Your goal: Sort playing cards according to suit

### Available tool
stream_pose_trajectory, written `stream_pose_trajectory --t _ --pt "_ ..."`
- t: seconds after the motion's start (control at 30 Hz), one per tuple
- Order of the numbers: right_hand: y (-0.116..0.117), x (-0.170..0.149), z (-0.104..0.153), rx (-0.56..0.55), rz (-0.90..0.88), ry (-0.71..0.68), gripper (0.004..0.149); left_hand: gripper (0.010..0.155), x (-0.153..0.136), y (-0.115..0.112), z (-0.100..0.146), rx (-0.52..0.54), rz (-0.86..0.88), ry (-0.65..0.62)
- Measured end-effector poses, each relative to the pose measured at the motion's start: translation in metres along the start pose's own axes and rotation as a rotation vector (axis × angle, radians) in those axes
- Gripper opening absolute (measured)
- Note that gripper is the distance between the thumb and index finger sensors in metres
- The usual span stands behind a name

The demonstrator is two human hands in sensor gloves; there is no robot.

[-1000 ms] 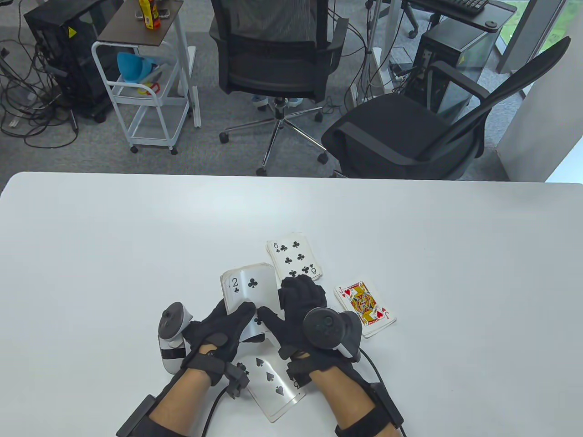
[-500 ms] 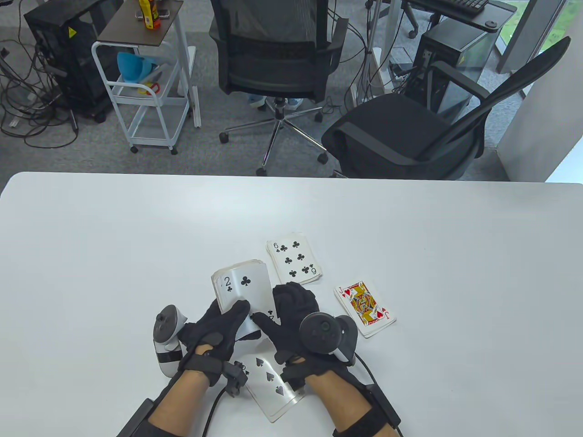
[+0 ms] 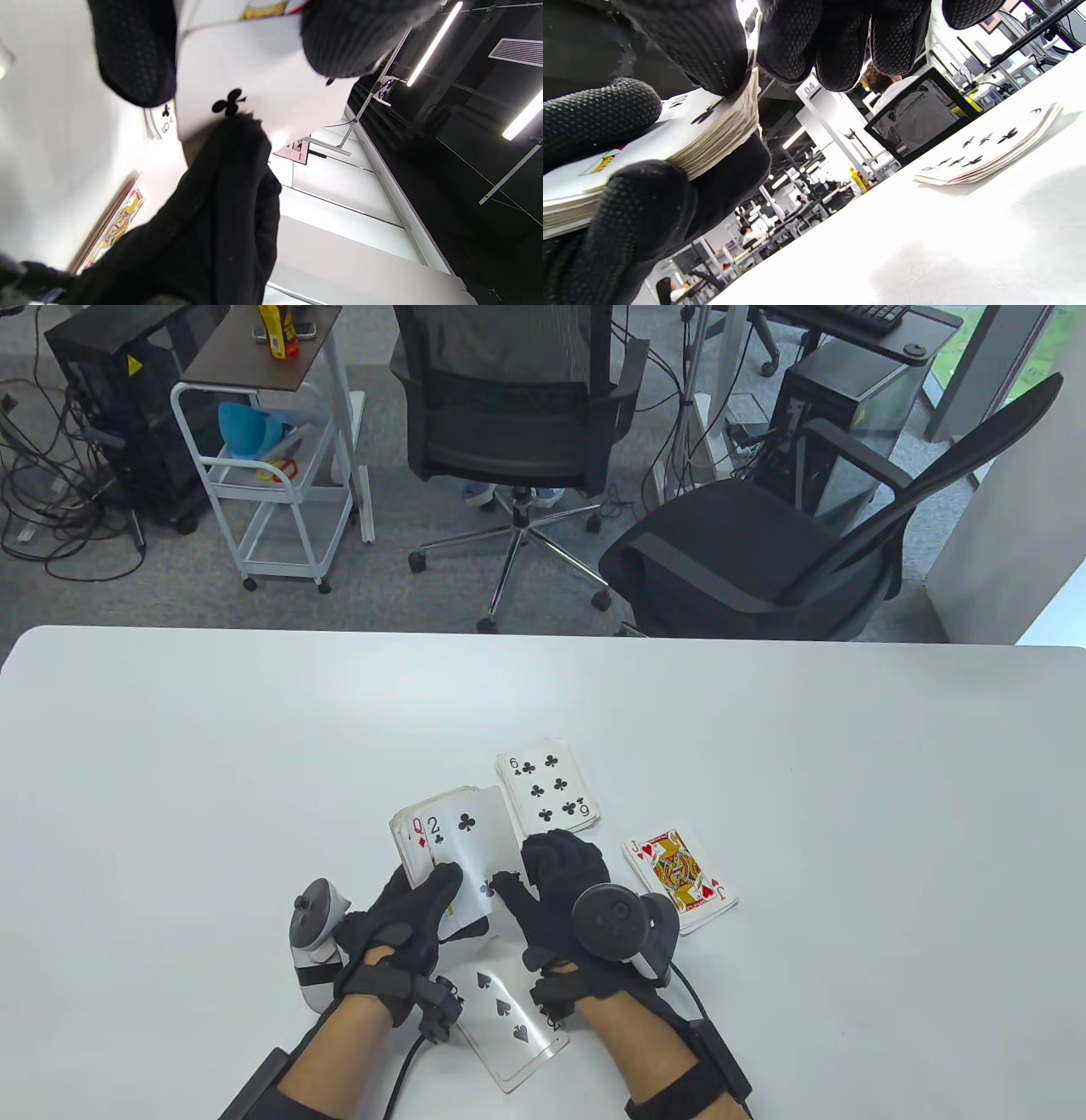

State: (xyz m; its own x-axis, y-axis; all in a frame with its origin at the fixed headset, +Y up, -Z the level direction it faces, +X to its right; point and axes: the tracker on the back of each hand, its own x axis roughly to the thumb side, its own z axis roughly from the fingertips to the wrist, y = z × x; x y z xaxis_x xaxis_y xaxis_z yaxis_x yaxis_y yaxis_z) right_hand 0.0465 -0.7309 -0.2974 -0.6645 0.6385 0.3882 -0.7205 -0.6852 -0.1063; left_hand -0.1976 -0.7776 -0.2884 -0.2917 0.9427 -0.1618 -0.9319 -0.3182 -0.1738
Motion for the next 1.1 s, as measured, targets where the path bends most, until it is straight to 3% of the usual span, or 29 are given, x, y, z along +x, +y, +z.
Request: stream_pose_trajectory --t 0.2,0.4,0.5,0.63,0.8,0.97,1.1 --pt "-0.017 -0.012 -0.005 -0.043 0.052 0.074 0.039 0.061 0.005 0.002 -0.001 0.014 0.019 -0.023" --pt "-0.052 -0.047 -0.025 -0.145 0.118 0.265 0.038 0.06 0.018 0.002 0.0 0.01 -0.01 -0.078" --pt "-0.056 -0.054 -0.045 -0.062 0.253 0.338 0.037 0.06 0.019 0.002 0.0 0.016 -0.012 -0.078" --pt "-0.041 -0.058 -0.08 0.079 0.355 0.39 0.037 0.06 0.015 0.002 -0.002 0.02 -0.02 -0.056" --pt "-0.013 -0.059 -0.112 0.222 0.335 0.44 0.037 0.06 0.014 0.001 -0.002 0.025 -0.007 -0.051" --pt "0.02 -0.059 -0.13 0.293 0.688 0.47 0.038 0.06 0.018 0.004 0.002 0.032 0.007 -0.061" --pt "0.034 -0.064 -0.134 0.319 0.811 0.481 0.041 0.06 0.015 0.006 0.0 0.034 0.016 -0.045"
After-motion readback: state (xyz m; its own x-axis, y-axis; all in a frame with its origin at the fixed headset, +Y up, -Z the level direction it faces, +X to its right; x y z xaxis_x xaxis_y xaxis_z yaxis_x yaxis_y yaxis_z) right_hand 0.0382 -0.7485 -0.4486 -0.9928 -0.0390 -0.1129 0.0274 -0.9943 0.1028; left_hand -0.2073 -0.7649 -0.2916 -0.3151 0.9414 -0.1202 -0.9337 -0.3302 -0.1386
